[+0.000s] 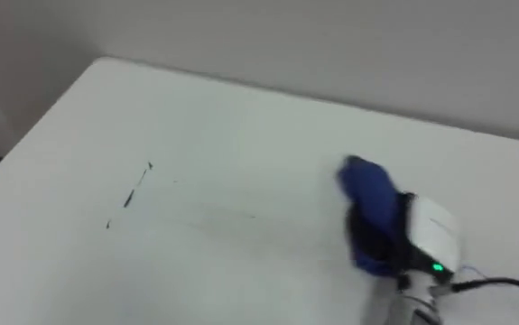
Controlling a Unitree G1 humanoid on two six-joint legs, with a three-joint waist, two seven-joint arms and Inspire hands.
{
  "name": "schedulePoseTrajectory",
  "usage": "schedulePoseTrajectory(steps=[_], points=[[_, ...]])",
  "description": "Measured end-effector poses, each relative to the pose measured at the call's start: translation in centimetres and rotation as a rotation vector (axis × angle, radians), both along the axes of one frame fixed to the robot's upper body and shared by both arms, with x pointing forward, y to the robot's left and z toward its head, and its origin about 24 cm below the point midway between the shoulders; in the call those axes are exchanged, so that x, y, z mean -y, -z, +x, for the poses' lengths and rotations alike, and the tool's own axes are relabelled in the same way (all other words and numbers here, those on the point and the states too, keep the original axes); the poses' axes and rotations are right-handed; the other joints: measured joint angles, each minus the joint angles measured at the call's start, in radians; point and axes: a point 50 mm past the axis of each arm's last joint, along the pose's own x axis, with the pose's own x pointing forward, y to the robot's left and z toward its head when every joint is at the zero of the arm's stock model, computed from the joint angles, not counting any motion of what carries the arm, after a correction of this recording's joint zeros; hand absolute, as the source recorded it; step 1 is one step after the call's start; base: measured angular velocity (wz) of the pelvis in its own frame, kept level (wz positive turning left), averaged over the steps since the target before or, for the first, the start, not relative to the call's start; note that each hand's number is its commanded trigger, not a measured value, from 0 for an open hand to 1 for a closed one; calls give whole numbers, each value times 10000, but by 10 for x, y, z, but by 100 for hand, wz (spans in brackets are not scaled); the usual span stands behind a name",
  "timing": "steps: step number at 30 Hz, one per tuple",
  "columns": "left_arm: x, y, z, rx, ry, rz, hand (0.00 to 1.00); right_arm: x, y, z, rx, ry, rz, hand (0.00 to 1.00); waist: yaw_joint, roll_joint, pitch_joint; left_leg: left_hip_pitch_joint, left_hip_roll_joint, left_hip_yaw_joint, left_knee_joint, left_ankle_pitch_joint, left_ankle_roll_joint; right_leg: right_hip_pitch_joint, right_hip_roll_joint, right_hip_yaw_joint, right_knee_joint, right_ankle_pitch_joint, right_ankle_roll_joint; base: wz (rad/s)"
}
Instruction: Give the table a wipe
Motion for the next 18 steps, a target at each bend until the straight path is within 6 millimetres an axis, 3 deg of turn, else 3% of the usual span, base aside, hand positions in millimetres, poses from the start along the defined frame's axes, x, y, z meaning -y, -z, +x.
schedulePoseTrajectory(steps=[2, 4, 6, 9, 12, 14, 15, 16, 17, 18], points=[[-9, -7, 11, 617, -19, 225, 0, 21, 5, -33, -447, 1544, 80, 100, -80, -182, -53, 207, -16, 40, 16, -46, 39, 282, -5, -13, -153, 4, 32, -4], [-7, -8, 19, 888, 221, 145, 0, 25, 7, -43, -569, 1927, 192, 100, -162, -226, -41, 334, -21, 53, -1, -49, 39, 413, -2, -2, -261, 43, 59, -15], [-1, -6, 26, 1008, 590, 10, 0, 23, 5, -34, -410, 1883, 253, 100, -84, -203, -44, 488, -16, 188, -77, -51, 40, 415, 42, 242, -247, 44, 59, -29], [13, 1, 29, 758, 1250, -18, 0, 9, 4, -15, -681, 1463, 563, 100, 352, -144, -30, 785, 29, 239, -277, -52, 39, 342, 185, 660, -225, 170, 5, -51], [27, 8, 28, 382, 1597, -159, 0, -47, -6, 29, -839, -1704, 575, 100, 1089, -80, 27, 821, 92, 239, -495, -63, 32, -117, 400, 1130, -66, 399, -102, -67], [36, 10, 33, 270, 1966, -286, 0, -117, -22, 78, -542, -5105, 738, 100, 1410, -63, 116, 561, 63, -164, -561, -105, 74, -473, 497, 1202, -68, 587, -143, -27], [38, 10, 35, 320, 2049, -325, 0, -136, -27, 87, -427, -5891, 830, 100, 1456, -54, 151, 479, 45, -266, -538, -108, 71, -518, 508, 1201, -85, 617, -156, 5], [43, 10, 40, 418, 2198, -417, 0, -167, -37, 101, -206, -7212, 885, 100, 1567, -5, 240, 364, 21, -453, -482, -110, 69, -546, 504, 1151, -84, 626, -160, 35], [48, 10, 42, 507, 2330, -512, 0, -187, -44, 108, -60, -8221, 914, 100, 1666, 64, 264, 211, -14, -706, -428, -105, 81, -546, 447, 970, -96, 615, -147, 48], [49, 9, 42, 567, 2348, -538, 0, -192, -44, 108, -109, -8532, 955, 100, 1694, 87, 264, 133, -37, -852, -415, -87, 109, -542, 421, 905, -105, 596, -135, 61]])
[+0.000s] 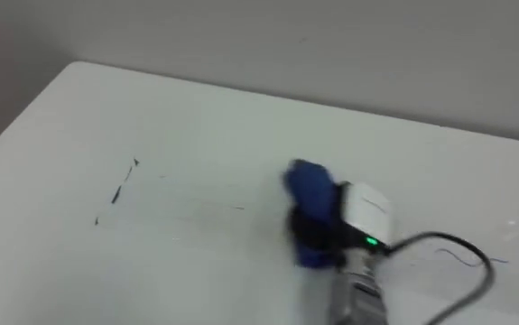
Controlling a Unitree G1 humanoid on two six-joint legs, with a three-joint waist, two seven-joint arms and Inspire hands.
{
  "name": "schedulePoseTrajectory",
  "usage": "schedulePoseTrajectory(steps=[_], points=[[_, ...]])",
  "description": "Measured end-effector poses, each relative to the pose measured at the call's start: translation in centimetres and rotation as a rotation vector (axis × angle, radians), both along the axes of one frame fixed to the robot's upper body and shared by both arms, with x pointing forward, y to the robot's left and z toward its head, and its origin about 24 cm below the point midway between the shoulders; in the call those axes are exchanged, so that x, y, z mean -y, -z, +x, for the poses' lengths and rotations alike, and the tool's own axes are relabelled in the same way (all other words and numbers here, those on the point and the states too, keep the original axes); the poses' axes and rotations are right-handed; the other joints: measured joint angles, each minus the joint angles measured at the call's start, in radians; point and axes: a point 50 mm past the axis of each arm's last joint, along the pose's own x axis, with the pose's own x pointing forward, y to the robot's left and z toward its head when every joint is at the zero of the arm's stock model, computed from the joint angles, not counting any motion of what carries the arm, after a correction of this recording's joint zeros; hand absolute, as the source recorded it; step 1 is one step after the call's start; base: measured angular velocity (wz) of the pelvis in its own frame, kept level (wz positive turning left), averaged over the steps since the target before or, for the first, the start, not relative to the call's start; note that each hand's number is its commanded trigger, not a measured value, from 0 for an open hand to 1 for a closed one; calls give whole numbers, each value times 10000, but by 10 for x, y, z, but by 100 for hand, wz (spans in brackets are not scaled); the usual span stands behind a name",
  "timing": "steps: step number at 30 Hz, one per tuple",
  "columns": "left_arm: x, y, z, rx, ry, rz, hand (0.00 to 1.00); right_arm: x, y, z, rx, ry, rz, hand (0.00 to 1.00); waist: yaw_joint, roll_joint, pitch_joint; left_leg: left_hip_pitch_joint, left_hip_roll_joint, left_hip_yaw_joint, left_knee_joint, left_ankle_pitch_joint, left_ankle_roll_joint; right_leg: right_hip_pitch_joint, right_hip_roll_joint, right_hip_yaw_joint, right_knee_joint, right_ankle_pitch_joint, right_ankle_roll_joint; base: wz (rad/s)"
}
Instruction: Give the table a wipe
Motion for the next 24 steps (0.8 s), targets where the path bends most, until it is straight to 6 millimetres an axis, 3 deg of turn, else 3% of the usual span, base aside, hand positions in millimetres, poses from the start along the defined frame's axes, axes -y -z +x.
schedulePoseTrajectory(steps=[2, 4, 6, 8, 11, 14, 16, 19, 21, 23, 24], points=[[-1, 0, -13, -198, -137, -103, 0, 4, 9, -3, -394, -54, -141, 100, -7, 101, -27, -41, -77, -402, 9, 36, 51, 211, -122, -373, -150, -82, 65, 53], [-3, 0, -28, -476, -370, -51, 0, 19, 14, -12, -181, 409, -176, 100, -190, 135, -38, 16, -116, -347, 43, 47, 69, 399, -224, -687, -173, -128, 138, 37], [-7, 0, -36, -655, -612, 33, 0, 43, 22, -24, 21, 1275, -235, 100, -487, 114, -51, 44, -184, -71, 83, 60, 91, 660, -338, -852, -350, -164, 194, 39], [-18, -3, -41, -729, -761, 429, 0, 92, 31, -51, 221, 3180, -533, 100, -695, 43, -71, 226, -334, 75, 75, 87, 139, 1006, -507, -1047, -606, -230, 305, 29], [-36, -8, -46, -935, -920, 854, 0, 143, 40, -79, 181, 5404, -1319, 100, -863, 0, -136, 449, -363, 310, 88, 86, 140, 1378, -540, -1086, -688, -250, 347, 1], [-34, -8, -38, -761, -834, 757, 0, 160, 42, -84, -58, 6142, -1565, 100, -885, 11, -150, 591, -343, 584, 85, 83, 144, 1430, -523, -951, -660, -248, 343, -13], [-27, -6, -30, -649, -508, 595, 0, 154, 43, -77, -134, 6371, -1336, 100, -864, 12, -151, 621, -304, 578, 42, 51, 193, 1374, -473, -924, -629, -229, 315, -8], [-12, -1, -21, -588, -254, 274, 0, 132, 41, -58, -503, 5747, -1009, 100, -467, 24, -152, 701, -256, 523, -59, -9, 251, 1228, -297, -539, -556, -111, 211, -37], [-5, 1, -16, -627, 114, 137, 0, 100, 36, -42, -656, 4425, -645, 100, -200, 16, -150, 650, -222, 391, -44, -40, 246, 960, -193, -427, -411, -28, 111, -47], [1, 2, -5, -540, 207, -45, 0, 53, 28, -22, -811, 2652, -60, 100, -51, -17, -137, 476, -195, 46, -29, -40, 241, 766, -76, -431, -406, 51, 14, -10], [2, 2, -3, -509, 283, -61, 0, 43, 26, -19, -829, 2276, 73, 100, -27, -17, -137, 435, -194, -23, -26, -38, 238, 746, -57, -433, -415, 55, 7, 10]])
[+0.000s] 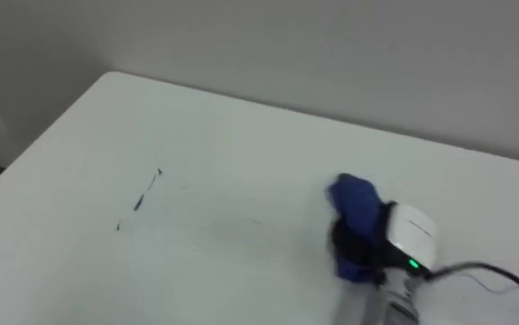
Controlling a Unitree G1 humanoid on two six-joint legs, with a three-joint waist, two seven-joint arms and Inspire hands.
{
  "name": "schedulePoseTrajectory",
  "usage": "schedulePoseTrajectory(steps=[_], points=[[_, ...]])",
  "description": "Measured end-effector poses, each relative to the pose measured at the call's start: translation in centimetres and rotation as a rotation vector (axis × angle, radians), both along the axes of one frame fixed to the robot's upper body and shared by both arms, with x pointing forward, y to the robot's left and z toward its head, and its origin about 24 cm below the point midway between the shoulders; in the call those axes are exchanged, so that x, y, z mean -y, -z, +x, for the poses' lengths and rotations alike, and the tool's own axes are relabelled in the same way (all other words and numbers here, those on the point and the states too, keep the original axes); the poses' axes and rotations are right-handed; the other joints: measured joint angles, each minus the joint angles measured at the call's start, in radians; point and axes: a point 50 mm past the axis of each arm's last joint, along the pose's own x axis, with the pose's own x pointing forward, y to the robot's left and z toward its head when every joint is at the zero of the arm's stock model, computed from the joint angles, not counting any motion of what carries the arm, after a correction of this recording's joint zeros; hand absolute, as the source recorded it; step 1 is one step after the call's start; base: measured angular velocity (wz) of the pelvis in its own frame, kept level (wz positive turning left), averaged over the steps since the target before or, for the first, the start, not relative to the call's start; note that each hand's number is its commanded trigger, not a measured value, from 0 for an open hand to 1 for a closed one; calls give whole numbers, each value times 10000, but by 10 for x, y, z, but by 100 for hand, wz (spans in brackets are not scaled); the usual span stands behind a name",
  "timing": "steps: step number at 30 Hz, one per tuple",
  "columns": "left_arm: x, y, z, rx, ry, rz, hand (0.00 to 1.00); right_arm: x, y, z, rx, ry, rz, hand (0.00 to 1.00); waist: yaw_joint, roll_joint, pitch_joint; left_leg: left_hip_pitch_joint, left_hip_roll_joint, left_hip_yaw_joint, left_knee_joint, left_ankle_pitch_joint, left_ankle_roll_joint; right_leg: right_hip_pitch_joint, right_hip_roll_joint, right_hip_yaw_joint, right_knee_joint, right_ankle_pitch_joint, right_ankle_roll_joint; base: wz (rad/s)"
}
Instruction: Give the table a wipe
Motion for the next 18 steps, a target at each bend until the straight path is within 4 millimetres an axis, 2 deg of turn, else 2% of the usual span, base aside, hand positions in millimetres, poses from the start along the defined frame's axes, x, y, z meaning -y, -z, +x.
schedulePoseTrajectory(steps=[2, 4, 6, 7, 9, 10, 11, 12, 14, 15, 16, 17, 18], points=[[6, 0, 2, 78, 58, -137, 0, -29, -6, 6, 31, -1393, 207, 100, 17, 34, 12, -77, -1, -174, 9, 1, -1, 0, 4, -94, -18, -10, 0, 17], [9, 1, -3, 72, 21, -225, 0, -33, -7, 7, 154, -1674, 101, 100, -9, 37, 16, -109, -48, -317, 21, 1, 5, 16, -67, -269, 5, -50, 27, 18], [8, 2, -12, -77, -51, -247, 0, -27, 0, 0, 179, -1658, -22, 100, -79, 48, 27, -74, -87, -281, 138, -25, 51, 33, -141, -355, 155, -123, 89, 11], [6, 2, -17, -213, -111, -206, 0, -23, 4, -2, 325, -1526, 33, 100, -238, 40, 32, -56, -122, -184, 192, -36, 73, 27, -217, -408, 312, -160, 135, 16], [-2, 2, -24, -419, -245, 3, 0, -6, 11, -10, 505, -759, 26, 100, -520, 14, 42, -31, -171, 3, 352, -69, 139, -1, -332, -455, 478, -169, 149, 24], [-12, 1, -28, -538, -445, 291, 0, 13, 17, -20, 615, 252, -80, 100, -688, -90, 35, -69, -289, 144, 503, -114, 216, 41, -498, -500, 515, -259, 289, 6], [-23, -1, -33, -643, -715, 625, 0, 40, 21, -35, 753, 1565, -300, 100, -719, -110, 34, -73, -367, 290, 571, -184, 332, 29, -588, -499, 518, -273, 311, -8], [-30, -3, -36, -708, -875, 810, 0, 54, 22, -43, 787, 2162, -501, 100, -743, -135, 32, -84, -413, 382, 648, -222, 384, 11, -635, -484, 516, -275, 316, -34], [-53, -10, -53, -998, -1490, 1391, 0, 105, 28, -72, 551, 4468, -1080, 100, -1126, -128, 3, -150, -479, 712, 930, -470, 585, 40, -763, -490, 440, -158, 463, -34], [-56, -11, -54, -990, -1599, 1478, 0, 115, 29, -78, 469, 4976, -1215, 100, -1173, -129, 4, -157, -444, 824, 950, -518, 629, 27, -769, -508, 436, -97, 476, -45], [-62, -14, -56, -957, -1826, 1618, 0, 132, 30, -88, 260, 5617, -1582, 100, -1165, -78, -31, -151, -268, 1168, 1114, -659, 689, 16, -764, -602, 417, 90, 476, -62], [-64, -14, -57, -923, -1919, 1627, 0, 142, 29, -92, 86, 5794, -1821, 100, -1144, -4, -65, -191, -35, 1516, 1326, -771, 702, -94, -815, -743, 800, 101, 338, -61], [-64, -15, -55, -839, -1850, 1617, 0, 145, 29, -95, -19, 5842, -1950, 100, -1184, 10, -68, -197, 118, 1780, 1433, -791, 677, -174, -891, -870, 1336, -70, 214, -25]])
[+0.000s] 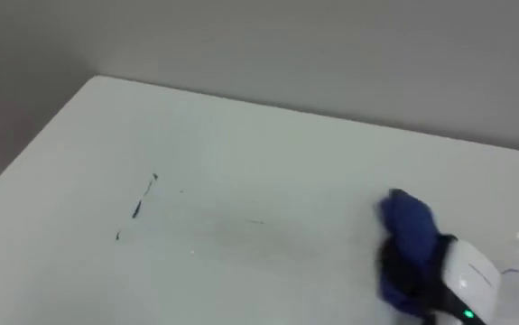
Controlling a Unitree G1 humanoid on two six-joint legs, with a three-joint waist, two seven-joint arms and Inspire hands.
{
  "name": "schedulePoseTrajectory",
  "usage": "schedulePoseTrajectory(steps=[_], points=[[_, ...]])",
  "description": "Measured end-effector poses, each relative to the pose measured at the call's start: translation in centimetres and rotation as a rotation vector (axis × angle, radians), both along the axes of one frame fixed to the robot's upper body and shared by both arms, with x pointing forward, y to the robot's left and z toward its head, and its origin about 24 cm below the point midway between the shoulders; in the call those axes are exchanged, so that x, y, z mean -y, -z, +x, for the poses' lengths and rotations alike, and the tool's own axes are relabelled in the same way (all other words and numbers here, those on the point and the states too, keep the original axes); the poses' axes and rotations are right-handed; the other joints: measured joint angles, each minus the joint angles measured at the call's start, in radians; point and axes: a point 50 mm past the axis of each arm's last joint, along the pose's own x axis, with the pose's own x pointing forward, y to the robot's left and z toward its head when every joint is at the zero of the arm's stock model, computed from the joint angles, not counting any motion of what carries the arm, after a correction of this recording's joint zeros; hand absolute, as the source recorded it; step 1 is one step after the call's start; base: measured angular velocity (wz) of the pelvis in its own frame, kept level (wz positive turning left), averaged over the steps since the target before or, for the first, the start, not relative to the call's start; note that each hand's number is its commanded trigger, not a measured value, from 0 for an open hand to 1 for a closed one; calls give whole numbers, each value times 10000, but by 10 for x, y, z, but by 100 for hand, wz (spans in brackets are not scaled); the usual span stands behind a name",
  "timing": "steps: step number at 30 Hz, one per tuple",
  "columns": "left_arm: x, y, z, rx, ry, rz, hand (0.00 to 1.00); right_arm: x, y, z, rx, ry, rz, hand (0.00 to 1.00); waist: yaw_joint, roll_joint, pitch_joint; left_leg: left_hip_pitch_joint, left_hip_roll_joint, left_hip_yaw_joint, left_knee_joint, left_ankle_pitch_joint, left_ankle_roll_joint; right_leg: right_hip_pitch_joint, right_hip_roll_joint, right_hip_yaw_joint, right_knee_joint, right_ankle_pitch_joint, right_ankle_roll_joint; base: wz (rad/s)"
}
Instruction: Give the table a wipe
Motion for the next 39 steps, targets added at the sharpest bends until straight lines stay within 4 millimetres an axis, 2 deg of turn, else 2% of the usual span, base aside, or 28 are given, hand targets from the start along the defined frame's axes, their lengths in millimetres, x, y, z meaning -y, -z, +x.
schedulePoseTrajectory(steps=[1, 2, 3, 4, 5, 6, 7, 8, 9, 10, 11, 12, 13, 14, 15, 16, 17, 18, 20, 23, 25, 27, 29, 30, 33, 35, 37, 39], points=[[1, 0, 10, 280, 285, -56, 0, 3, 2, -8, -215, 182, -7, 100, -4, 4, 2, 11, 193, 284, 93, -8, -57, -30, -350, -196, 871, -226, 32, -27], [4, 0, 21, 553, 634, -166, 0, -3, 3, -3, -165, 358, 244, 100, 348, 29, 1, 10, 386, 704, 113, 26, -148, -143, -753, -96, 1287, -383, 118, -46], [6, 0, 26, 659, 793, -237, 0, -8, 4, 2, -118, 393, 335, 100, 559, 33, 10, -22, 484, 847, 146, 41, -206, -166, -896, 38, 1264, -391, 139, -92], [10, 1, 35, 846, 977, -421, 0, -24, 6, 17, -49, 145, 607, 100, 873, 41, 18, -157, 700, 641, 238, 37, -342, -227, -1031, 302, 956, -356, 192, -108], [14, 2, 47, 1054, 1120, -575, 0, -45, 4, 38, 177, -420, 1059, 100, 1209, 44, 21, -421, 895, -20, 452, -51, -518, -303, -1070, 488, 551, -307, 247, -105], [16, 2, 52, 1064, 1258, -628, 0, -59, 2, 51, 311, -878, 1357, 100, 1294, 43, 22, -549, 973, -395, 532, -96, -599, -280, -1038, 515, 233, -244, 299, -91], [19, 3, 64, 1119, 1424, -787, 0, -88, -4, 76, 612, -1951, 1909, 100, 1334, 35, 26, -830, 1111, -1283, 628, -106, -810, -138, -894, 538, -653, 25, 375, -56], [22, 1, 82, 1428, 1532, -869, 0, -118, -15, 99, 1015, -3162, 2201, 100, 1269, -30, 65, -1193, 1209, -2087, 629, -68, -1071, -29, -744, 461, -1368, 490, 446, -32], [25, -1, 93, 1648, 1629, -907, 0, -132, -22, 109, 1227, -3838, 2253, 100, 1151, -92, 102, -1411, 1237, -2415, 611, -21, -1212, 7, -693, 373, -1541, 713, 468, 14], [30, -5, 112, 2093, 1783, -1056, 0, -155, -35, 124, 1590, -5025, 2249, 100, 1087, -253, 149, -1798, 1258, -2824, 524, 125, -1534, 56, -539, 229, -1442, 1293, 382, 36], [40, -6, 126, 2604, 1790, -1381, 0, -165, -42, 130, 1757, -5881, 2037, 100, 1095, -218, 212, -2053, 1376, -2989, 459, 289, -1856, 26, -394, -170, -1400, 575, 872, 50], [46, -5, 129, 2786, 1776, -1599, 0, -165, -45, 133, 1843, -6138, 1843, 100, 1067, -125, 258, -2146, 1462, -3106, 396, 403, -2028, 37, -303, -313, -1308, 243, 870, 73], [58, -3, 129, 2995, 1819, -2021, 0, -161, -46, 133, 1929, -6334, 1563, 100, 827, -51, 256, -2196, 1601, -3098, 109, 795, -2190, 46, -214, -675, -956, -360, 851, 119], [64, 0, 125, 2992, 1836, -2224, 0, -152, -44, 129, 1885, -6305, 1259, 100, 475, -11, 235, -2190, 1687, -2922, -186, 1371, -2175, 28, -169, -963, -615, -759, 698, 125], [63, 1, 121, 2923, 1827, -2242, 0, -146, -42, 125, 1840, -6222, 1102, 100, 366, -63, 213, -2207, 1690, -2700, -320, 1664, -2076, 63, -175, -1005, -513, -930, 633, 124], [57, 4, 106, 2631, 1635, -2147, 0, -131, -37, 115, 1807, -5886, 845, 100, 157, -174, 160, -2305, 1683, -2242, -449, 2146, -1913, 148, -144, -1138, -501, -1191, 513, 108], [48, 7, 86, 2069, 1539, -1872, 0, -109, -32, 100, 1834, -5270, 582, 100, -140, -283, 163, -2340, 1569, -1891, -472, 2343, -1884, 338, -96, -1387, -558, -1319, 407, 101], [44, 8, 76, 1728, 1516, -1709, 0, -96, -29, 91, 1804, -4829, 382, 100, -261, -298, 115, -2325, 1477, -1626, -468, 2342, -1885, 438, -69, -1450, -633, -1343, 377, 96], [25, 10, 35, 725, 584, -1117, 0, -38, -21, 43, 1476, -2382, -394, 100, -549, -277, -46, -2150, 1056, -675, -423, 2294, -1809, 829, -38, -1490, -981, -1370, 298, 65], [18, 10, 7, 157, -102, -982, 0, 14, -21, 2, 702, -490, -1186, 100, -485, -239, -33, -1924, 789, -508, -199, 1981, -1527, 951, 6, -1452, -1045, -1310, 188, 0], [20, 11, 1, 12, -174, -1170, 0, 29, -20, -7, 251, 186, -1295, 100, -301, -192, -43, -1721, 783, -472, -134, 1825, -1491, 997, 62, -1272, -1044, -1277, 136, -35], [25, 13, 4, 92, 176, -1379, 0, 29, -20, -2, 256, 551, -1037, 100, -58, -106, -30, -1558, 795, -504, -135, 1754, -1495, 970, 146, -949, -1062, -1216, 153, -46], [37, 16, 11, 221, 493, -1748, 0, 22, -23, 16, 245, 649, -920, 100, 504, 135, -18, -1345, 793, -507, -213, 1640, -1459, 758, 195, -434, -1047, -1067, 226, -72], [39, 17, 13, 238, 576, -1794, 0, 19, -24, 21, 259, 552, -824, 100, 625, 189, -15, -1321, 791, -504, -272, 1635, -1453, 659, 222, -262, -1045, -1012, 219, -72], [47, 18, 23, 363, 896, -1837, 0, -41, -33, 65, 504, -2096, 165, 100, 885, 329, 37, -1496, 792, -562, -408, 1648, -1429, 122, 300, 104, -1034, -653, 170, -53], [53, 16, 46, 939, 1096, -1844, 0, -98, -37, 86, 679, -4381, 731, 100, 888, 308, 75, -1819, 618, -995, -375, 1734, -1346, -95, 301, 120, -1000, -610, 192, 26], [58, 14, 58, 1302, 1408, -1836, 0, -123, -39, 95, 755, -5385, 1005, 100, 883, 292, 115, -1923, 382, -1378, -427, 1772, -1280, -92, 254, 187, -965, -659, 221, 47], [58, 13, 57, 1404, 1476, -1779, 0, -126, -34, 96, 655, -5672, 1031, 100, 866, 155, 164, -1936, 85, -1806, -596, 1802, -1234, -28, 137, 185, -902, -738, 227, 54]])
